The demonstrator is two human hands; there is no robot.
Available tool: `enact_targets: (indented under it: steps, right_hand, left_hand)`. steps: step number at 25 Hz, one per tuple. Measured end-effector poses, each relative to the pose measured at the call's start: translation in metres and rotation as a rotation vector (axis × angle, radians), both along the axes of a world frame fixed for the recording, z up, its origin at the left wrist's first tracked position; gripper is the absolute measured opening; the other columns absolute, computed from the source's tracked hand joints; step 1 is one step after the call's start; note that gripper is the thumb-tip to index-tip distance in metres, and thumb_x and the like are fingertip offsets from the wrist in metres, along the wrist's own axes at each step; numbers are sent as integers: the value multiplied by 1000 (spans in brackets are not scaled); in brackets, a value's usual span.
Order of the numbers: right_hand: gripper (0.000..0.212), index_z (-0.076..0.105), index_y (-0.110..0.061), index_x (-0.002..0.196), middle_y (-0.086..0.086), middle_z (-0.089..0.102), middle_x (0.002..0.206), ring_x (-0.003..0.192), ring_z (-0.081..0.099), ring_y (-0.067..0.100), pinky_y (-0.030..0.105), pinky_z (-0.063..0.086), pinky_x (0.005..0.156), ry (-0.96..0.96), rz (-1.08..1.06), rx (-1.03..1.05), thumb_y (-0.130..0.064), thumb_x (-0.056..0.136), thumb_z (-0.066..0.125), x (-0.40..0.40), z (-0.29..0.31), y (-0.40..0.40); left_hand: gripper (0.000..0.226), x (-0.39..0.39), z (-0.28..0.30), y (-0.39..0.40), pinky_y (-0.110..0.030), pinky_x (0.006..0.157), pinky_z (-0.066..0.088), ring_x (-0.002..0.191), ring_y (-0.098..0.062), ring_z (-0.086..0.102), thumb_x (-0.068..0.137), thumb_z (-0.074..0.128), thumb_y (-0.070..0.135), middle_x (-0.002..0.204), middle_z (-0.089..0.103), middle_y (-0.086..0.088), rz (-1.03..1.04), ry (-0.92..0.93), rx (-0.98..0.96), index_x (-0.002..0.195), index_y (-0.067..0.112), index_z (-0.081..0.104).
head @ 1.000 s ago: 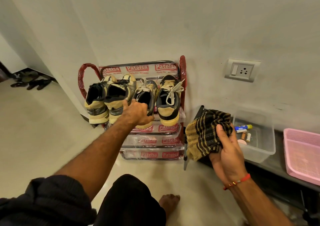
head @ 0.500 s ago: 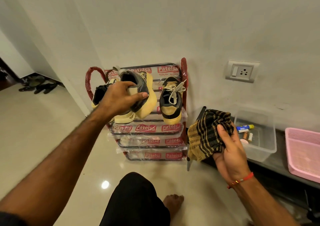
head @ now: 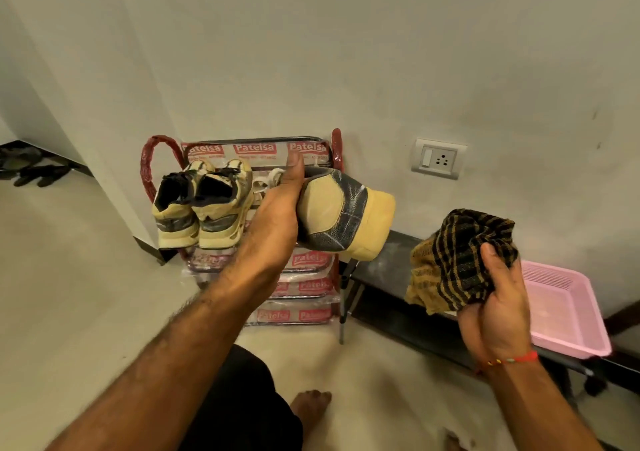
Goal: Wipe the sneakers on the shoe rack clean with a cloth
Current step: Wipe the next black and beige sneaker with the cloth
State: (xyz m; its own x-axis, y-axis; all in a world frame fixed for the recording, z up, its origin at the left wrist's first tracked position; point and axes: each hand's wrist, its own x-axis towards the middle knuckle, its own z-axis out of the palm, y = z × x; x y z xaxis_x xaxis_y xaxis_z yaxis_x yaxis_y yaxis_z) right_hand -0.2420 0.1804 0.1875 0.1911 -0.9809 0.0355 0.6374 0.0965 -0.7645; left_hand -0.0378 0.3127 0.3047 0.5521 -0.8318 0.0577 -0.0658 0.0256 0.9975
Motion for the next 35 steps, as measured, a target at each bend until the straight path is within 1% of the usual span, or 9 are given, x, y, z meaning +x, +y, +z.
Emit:
enact_targets:
  steps: [6, 10, 15, 18, 20, 25, 29, 32, 35]
  right_hand:
    - [48, 42, -14, 144, 17, 53, 141, 127, 56, 32, 49, 51, 100, -2, -26, -162, -9, 98, 52, -12, 10, 1]
    - [49, 47, -15, 140, 7, 62, 131, 126, 57, 28, 42, 53, 99, 50, -38, -198, -14, 92, 58, -6, 13, 5]
    - [45, 56, -22, 129, -1, 63, 128, 121, 58, 16, 38, 49, 103, 637, -170, -750, -3, 90, 66, -16, 22, 14]
    - [53, 60, -21, 132, 1, 55, 141, 117, 51, 28, 45, 44, 99, 1141, -156, -1216, -4, 82, 56, 14, -2, 39]
    - [51, 63, -21, 131, 3, 55, 141, 109, 50, 34, 47, 47, 89, 1256, -133, -1375, -12, 84, 47, 25, -18, 49]
    - [54, 63, -13, 130, 9, 59, 135, 104, 50, 31, 43, 45, 96, 1253, -271, -1136, -6, 83, 38, 18, -17, 20]
    - [51, 63, -10, 129, 10, 62, 130, 111, 53, 30, 37, 44, 98, 1295, -150, -1177, -12, 85, 37, 23, -23, 34]
    - [51, 64, -10, 124, 7, 65, 123, 110, 55, 24, 40, 45, 99, 1218, -140, -993, 2, 78, 47, 11, -16, 6]
    - [46, 65, -11, 123, 6, 62, 125, 118, 55, 24, 39, 43, 106, 1109, 121, -1131, -3, 81, 48, 17, -21, 29]
  left_hand:
    - [79, -23, -19, -12, -49, 106, 50, 117, -20, 68, 90, 22, 73, 121, 74, -4, -131, 226, -2, 126, 18, 67]
    - [91, -31, -46, -19, -38, 97, 56, 119, -20, 68, 93, 8, 74, 125, 73, -7, -243, 314, 47, 135, 13, 61]
    - [107, -45, -89, -32, -34, 103, 50, 125, -26, 63, 88, 3, 83, 133, 67, -17, -334, 538, 45, 142, 5, 54]
    - [109, -49, -107, -32, -41, 110, 47, 126, -31, 62, 89, 9, 83, 132, 65, -23, -352, 630, -19, 139, -2, 56]
    - [110, -47, -115, -29, -47, 110, 48, 127, -35, 61, 88, 11, 84, 132, 65, -25, -356, 655, -37, 136, -4, 57]
    - [106, -51, -130, -34, -52, 119, 36, 127, -27, 61, 83, 16, 86, 133, 66, -17, -347, 524, -36, 142, 8, 55]
    - [98, -52, -146, -33, -50, 116, 41, 129, -20, 61, 85, 14, 84, 134, 68, -7, -316, 386, 24, 141, 16, 56]
    - [100, -50, -143, -34, -40, 108, 50, 124, -20, 64, 85, 6, 83, 129, 70, -7, -343, 279, 87, 137, 16, 60]
    - [105, -37, -138, -38, -44, 94, 59, 113, -31, 70, 81, 7, 81, 116, 75, -15, -211, 271, 141, 128, 7, 66]
